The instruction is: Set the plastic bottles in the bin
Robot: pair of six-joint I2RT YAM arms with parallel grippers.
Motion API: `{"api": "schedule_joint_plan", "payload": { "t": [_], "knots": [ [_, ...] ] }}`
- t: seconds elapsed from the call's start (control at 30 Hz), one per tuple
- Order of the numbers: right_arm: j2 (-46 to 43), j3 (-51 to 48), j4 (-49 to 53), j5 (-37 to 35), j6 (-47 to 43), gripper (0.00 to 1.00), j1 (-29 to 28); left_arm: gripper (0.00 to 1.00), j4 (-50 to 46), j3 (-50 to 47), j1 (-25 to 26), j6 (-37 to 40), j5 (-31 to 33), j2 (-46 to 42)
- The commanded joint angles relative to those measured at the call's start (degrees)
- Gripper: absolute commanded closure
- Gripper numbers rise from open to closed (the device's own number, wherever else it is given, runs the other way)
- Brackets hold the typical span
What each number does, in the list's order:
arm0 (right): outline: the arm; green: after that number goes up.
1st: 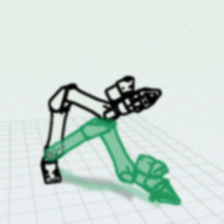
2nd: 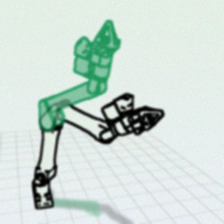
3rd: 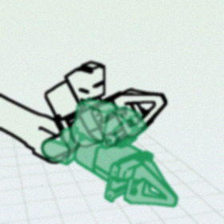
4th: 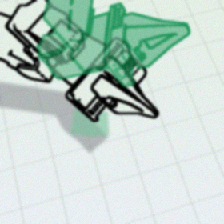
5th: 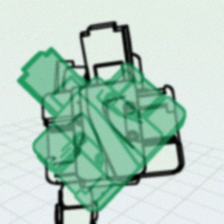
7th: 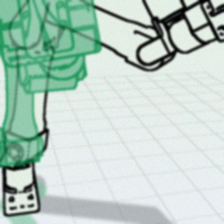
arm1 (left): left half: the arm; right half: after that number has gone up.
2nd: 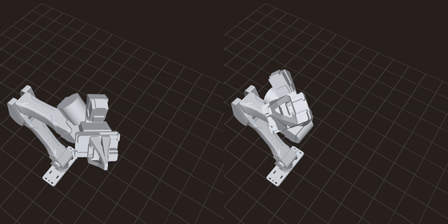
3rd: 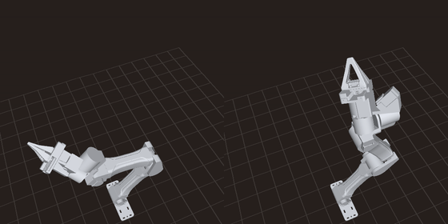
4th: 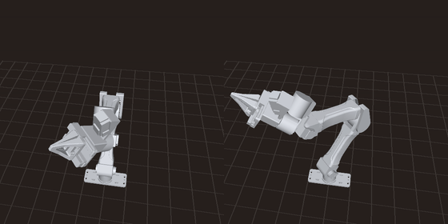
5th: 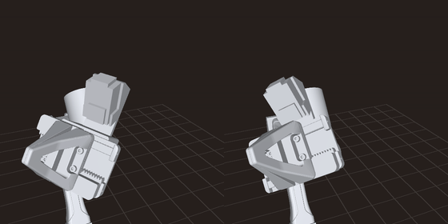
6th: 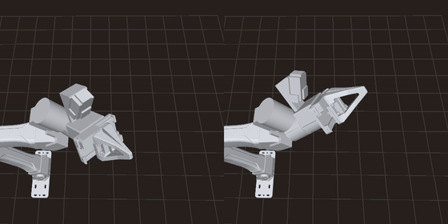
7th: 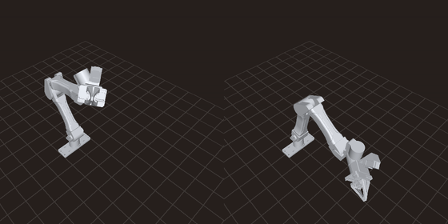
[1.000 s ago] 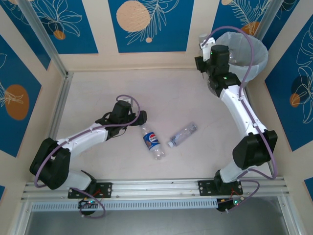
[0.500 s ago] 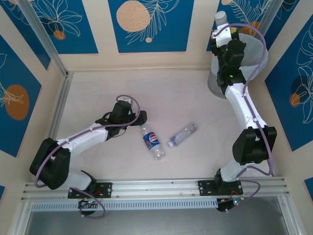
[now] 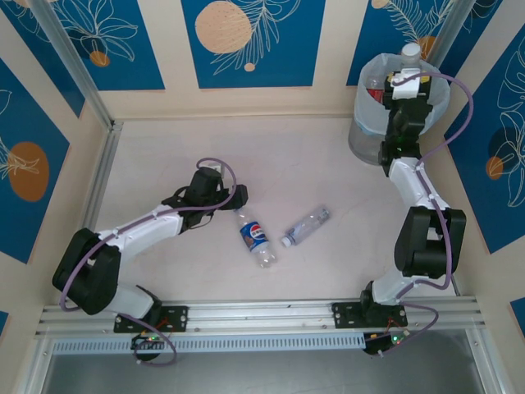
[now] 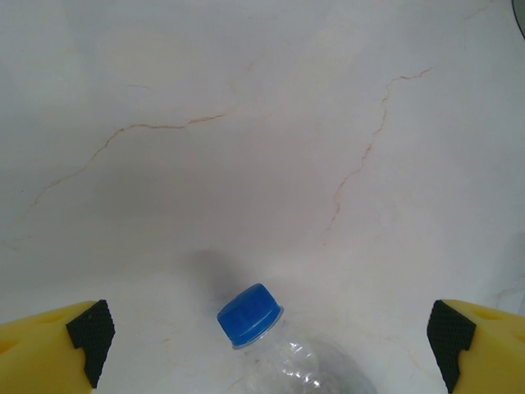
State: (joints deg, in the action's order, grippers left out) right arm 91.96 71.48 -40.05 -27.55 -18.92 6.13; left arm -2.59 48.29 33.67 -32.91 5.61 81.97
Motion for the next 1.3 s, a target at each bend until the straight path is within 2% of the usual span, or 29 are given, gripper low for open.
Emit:
{"api": "schedule_joint_plan", "payload": {
  "t": [0.0,0.1,0.33,0.67,0.73,0.83,0.93,1.0,1.07,1.13,1.27],
  "knots": [
    [0.0,0.2,-5.4,-0.6,1.6,0.63,-0.5,0.01,-0.4,1.2,0.5,-0.4,-0.8,0.5],
    [0.9,0.0,-4.9,-2.4,3.3,0.62,0.1,0.01,-0.1,0.9,0.5,-0.6,-0.9,0.6],
    [5.6,1.7,-1.0,-2.9,14.5,0.62,4.6,0.01,-0.8,0.7,0.5,-0.6,-0.3,0.2],
    [13.0,14.9,13.0,-0.4,14.6,0.53,6.3,0.01,-0.7,-0.3,0.5,-1.8,1.1,0.4],
    [15.3,19.5,20.1,-1.1,15.5,0.45,6.4,0.01,-0.6,0.3,0.5,-1.8,0.7,1.2],
    [19.7,29.9,34.8,-3.5,19.0,0.27,6.4,0.01,-0.6,1.1,0.5,-1.7,0.2,2.3],
    [23.8,39.5,48.1,-3.0,22.3,0.17,6.4,0.01,-0.5,1.6,0.5,-1.6,0.0,2.9],
    [25.2,43.5,53.0,-2.2,23.5,0.13,6.3,0.01,-0.5,1.8,0.5,-1.6,-0.2,3.2],
    [25.6,45.7,55.8,0.1,24.8,0.00,6.1,0.01,-0.5,1.9,0.5,-1.6,-0.3,3.3],
    [25.1,46.2,56.6,3.6,26.0,0.00,5.8,0.01,-0.4,1.8,0.5,-1.7,-0.3,3.4],
    [23.7,46.3,56.4,5.9,27.1,0.00,5.4,0.01,-0.2,1.5,0.5,-1.8,-0.4,3.4]
  ]
}}
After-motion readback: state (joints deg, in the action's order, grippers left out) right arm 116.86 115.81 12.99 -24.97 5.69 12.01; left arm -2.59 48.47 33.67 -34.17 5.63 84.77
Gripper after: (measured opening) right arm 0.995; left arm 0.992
